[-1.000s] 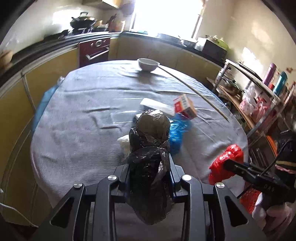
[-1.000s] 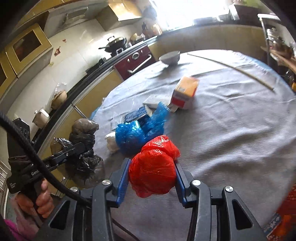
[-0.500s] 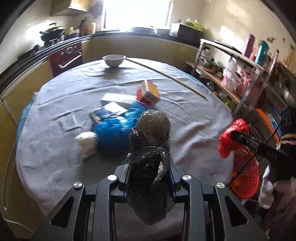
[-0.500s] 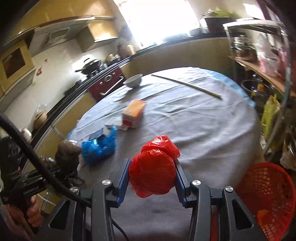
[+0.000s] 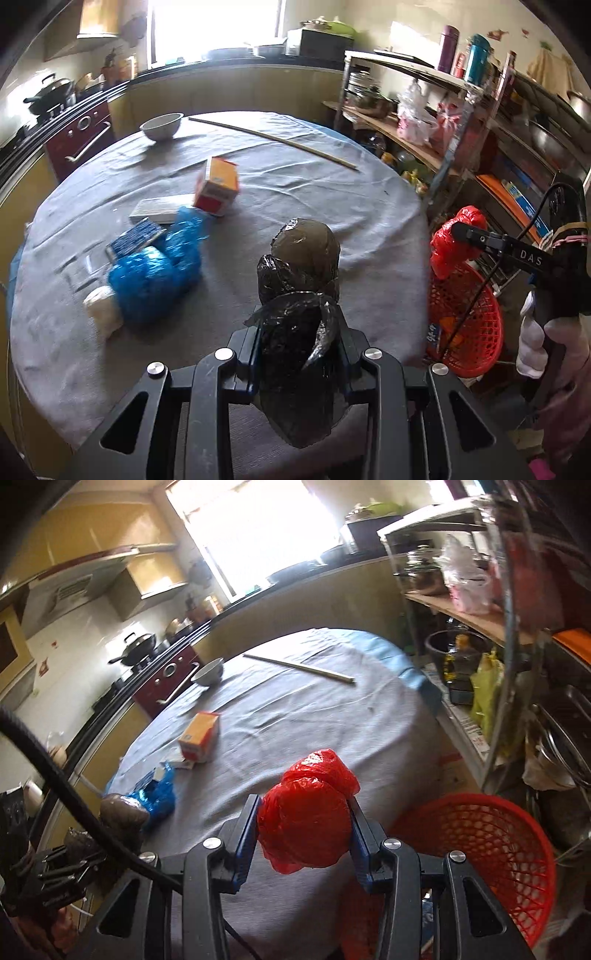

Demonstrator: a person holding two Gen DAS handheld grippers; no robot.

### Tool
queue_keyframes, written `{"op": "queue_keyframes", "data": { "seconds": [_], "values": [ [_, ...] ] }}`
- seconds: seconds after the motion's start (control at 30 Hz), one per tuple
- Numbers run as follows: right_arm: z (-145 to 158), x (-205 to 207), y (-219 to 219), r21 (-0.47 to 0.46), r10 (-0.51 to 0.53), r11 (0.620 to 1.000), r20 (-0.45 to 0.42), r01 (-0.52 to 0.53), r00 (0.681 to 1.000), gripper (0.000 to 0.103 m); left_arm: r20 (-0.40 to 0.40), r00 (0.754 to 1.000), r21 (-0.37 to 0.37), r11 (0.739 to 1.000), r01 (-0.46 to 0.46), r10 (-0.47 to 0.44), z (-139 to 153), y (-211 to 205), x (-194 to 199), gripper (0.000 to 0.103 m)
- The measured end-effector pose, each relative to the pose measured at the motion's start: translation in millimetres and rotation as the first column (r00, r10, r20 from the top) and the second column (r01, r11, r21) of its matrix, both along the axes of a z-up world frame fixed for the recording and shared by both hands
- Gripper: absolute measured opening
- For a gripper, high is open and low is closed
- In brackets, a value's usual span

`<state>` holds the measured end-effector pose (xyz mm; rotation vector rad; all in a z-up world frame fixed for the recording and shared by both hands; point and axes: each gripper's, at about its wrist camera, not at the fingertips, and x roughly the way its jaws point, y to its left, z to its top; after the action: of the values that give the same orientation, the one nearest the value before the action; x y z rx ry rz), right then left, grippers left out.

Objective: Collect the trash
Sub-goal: 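Lower the black bag into the red basket with the left tool while the right tool drops the red bag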

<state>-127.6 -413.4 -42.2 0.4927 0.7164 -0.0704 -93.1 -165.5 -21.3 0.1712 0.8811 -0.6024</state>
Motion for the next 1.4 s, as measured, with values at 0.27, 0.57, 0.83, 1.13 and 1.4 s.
{"op": "queue_keyframes", "data": {
  "seconds": [0.27, 0.57, 0.83, 1.13, 1.4],
  "values": [
    [-1, -20, -27, -0.005, -0.067, 0.998, -0.01, 0.067, 0.998, 0.047, 0.014, 0.999, 0.059, 0.997, 0.047, -0.047, 0, -35, -3, 0.034],
    [-12, -51, -54, -0.005, -0.136, 0.991, -0.043, 0.136, 0.99, 0.047, 0.032, 0.991, 0.157, 0.98, 0.12, -0.126, -2, -86, -13, 0.034],
    [-25, -69, -76, 0.027, -0.186, 0.982, -0.055, 0.187, 0.981, 0.047, 0.039, 0.982, 0.234, 0.957, 0.172, -0.186, -8, -119, -23, 0.034],
    [-34, -75, -87, 0.055, -0.209, 0.976, -0.061, 0.212, 0.976, 0.047, 0.039, 0.973, 0.264, 0.942, 0.207, -0.225, -10, -141, -27, 0.034],
    [-43, -82, -96, 0.075, -0.229, 0.969, -0.076, 0.235, 0.97, 0.048, 0.034, 0.964, 0.274, 0.93, 0.245, -0.264, -12, -164, -31, 0.034]
  ]
}}
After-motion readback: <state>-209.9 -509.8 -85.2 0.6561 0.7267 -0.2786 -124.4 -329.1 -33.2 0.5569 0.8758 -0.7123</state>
